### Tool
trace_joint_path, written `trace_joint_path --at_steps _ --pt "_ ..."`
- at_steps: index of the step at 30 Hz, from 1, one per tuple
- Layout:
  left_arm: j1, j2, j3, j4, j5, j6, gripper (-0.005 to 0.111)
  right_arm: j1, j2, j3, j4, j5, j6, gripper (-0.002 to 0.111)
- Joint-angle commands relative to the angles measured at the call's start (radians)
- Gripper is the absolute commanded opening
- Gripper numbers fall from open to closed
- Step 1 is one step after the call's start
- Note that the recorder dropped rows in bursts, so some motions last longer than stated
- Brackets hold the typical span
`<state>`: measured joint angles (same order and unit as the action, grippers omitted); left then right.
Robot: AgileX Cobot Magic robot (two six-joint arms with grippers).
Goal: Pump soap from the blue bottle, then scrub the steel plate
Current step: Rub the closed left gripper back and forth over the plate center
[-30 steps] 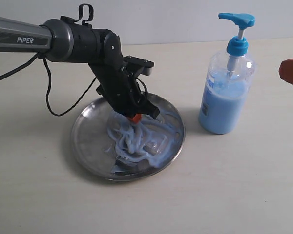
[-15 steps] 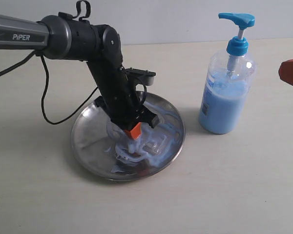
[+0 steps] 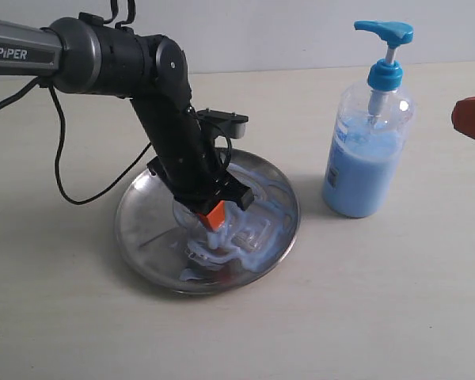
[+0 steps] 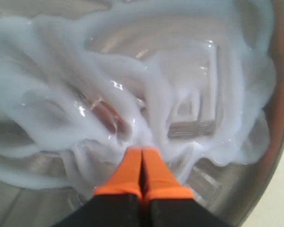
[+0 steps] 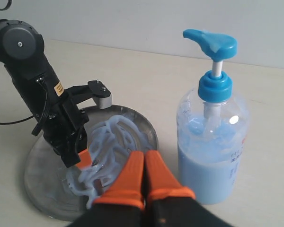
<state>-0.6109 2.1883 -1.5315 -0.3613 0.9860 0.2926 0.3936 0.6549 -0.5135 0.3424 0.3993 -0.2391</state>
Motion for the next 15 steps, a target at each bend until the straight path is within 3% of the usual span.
trace_joint_path --at_steps 1,8,15 --pt "-0.007 -0.012 0.020 -0.021 -0.076 0.012 0.000 0.001 -0.003 -0.003 0.000 -0.007 -0.004 0.000" --pt "-0.007 -0.012 0.020 -0.030 -0.101 0.012 0.000 0.001 -0.003 -0.003 0.006 -0.011 -0.004 0.000" --pt "-0.007 -0.012 0.020 -0.038 -0.010 0.014 0.000 0.001 -0.003 -0.003 0.006 -0.015 -0.004 0.000"
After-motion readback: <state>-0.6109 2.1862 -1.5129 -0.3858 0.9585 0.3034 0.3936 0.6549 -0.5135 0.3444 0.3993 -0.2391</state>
